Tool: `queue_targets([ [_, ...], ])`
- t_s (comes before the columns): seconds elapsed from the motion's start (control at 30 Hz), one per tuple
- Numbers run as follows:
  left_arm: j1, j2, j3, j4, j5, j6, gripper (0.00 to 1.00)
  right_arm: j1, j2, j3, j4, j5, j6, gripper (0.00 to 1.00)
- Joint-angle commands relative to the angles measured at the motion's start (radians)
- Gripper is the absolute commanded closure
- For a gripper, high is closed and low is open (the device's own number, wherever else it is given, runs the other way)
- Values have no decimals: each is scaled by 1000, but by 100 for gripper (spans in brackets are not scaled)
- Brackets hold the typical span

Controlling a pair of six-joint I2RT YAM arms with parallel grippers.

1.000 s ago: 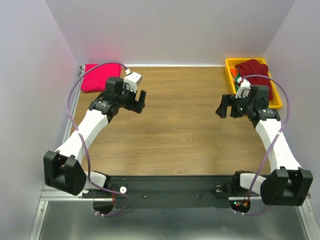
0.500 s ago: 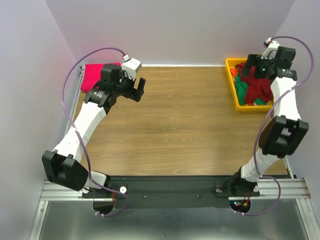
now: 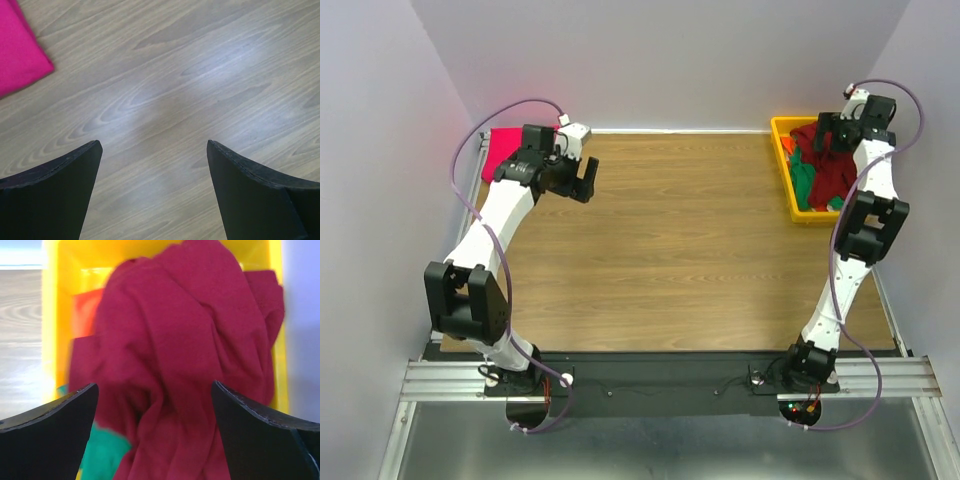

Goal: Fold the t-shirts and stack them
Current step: Grab the tshirt from the pile

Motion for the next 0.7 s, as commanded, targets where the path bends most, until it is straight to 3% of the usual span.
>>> queue_targets([
  [0.0,24,29,113,-48,36,30,2,-10,56,95,51,45,13,0],
  [0.1,29,61,142,-66,44,39,2,-13,75,82,88,51,14,0],
  [0.23,29,93,171,-89,81,39,2,-13,101,62,96,41,11,21],
  [0.37,32,109,178,-89,82,29,2,-17,89,46,99,20,11,54],
  [0.4,33,110,182,-89,86,29,2,-21,69,42,100,12,14,71],
  [0.47,35,107,185,-92,93,33,1,-22,34,26,100,-6,19,89],
  [0.5,33,107,185,-88,98,35,2,-22,-11,19,102,-17,23,94],
  [0.53,35,106,184,-85,102,35,2,-22,-34,5,102,-34,37,99],
  [0.67,42,94,173,-70,119,29,2,-22,-181,-24,102,-93,99,100],
])
